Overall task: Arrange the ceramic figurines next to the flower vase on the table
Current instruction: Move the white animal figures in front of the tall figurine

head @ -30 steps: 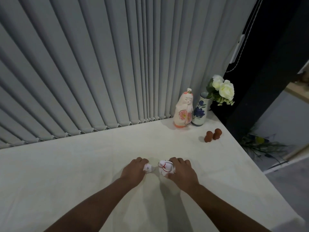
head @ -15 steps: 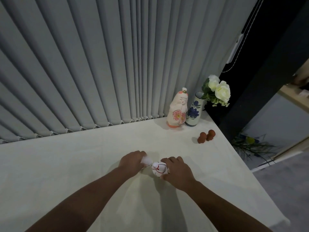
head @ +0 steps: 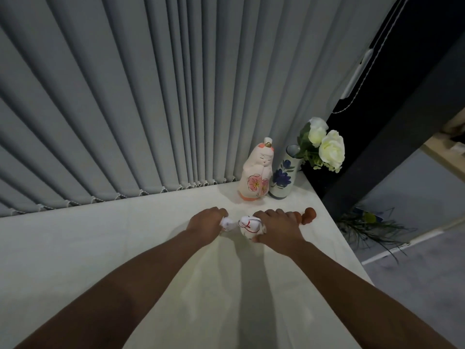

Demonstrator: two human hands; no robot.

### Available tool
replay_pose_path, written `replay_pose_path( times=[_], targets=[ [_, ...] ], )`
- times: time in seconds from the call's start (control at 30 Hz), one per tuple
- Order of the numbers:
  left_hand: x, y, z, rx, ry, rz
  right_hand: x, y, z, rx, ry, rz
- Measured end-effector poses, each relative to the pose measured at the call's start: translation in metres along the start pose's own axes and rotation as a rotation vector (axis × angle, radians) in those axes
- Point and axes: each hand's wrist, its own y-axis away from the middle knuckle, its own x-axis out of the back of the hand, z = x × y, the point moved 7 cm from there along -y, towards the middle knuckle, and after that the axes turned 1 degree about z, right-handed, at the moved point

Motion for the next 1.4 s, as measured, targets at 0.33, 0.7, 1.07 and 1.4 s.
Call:
replay_pose_path(
  times=[0.33,0.7,1.07,1.4],
  targets=[
    [0.009,-0.053,-0.007,-0.005,-0.029,-0.035,-0.005,-0.051,0.015,0.109,0.087,-0.136],
    [0.004,-0.058,-0.029,-0.043,0.09,-0.082,-0.023,-0.059,0.023,0.041,-0.012,-0.131],
    [0.001,-0.052,-0.027,-0.014,0.026,-0.074,-0.026,-0.052,0.019,-0.079,-0.112,-0.173],
    [0.017,-0.034,-0.013,-0.066,-0.049,0.034,-0.008,-0.038,0.02,-0.111,-0.21,-0.167]
  ],
)
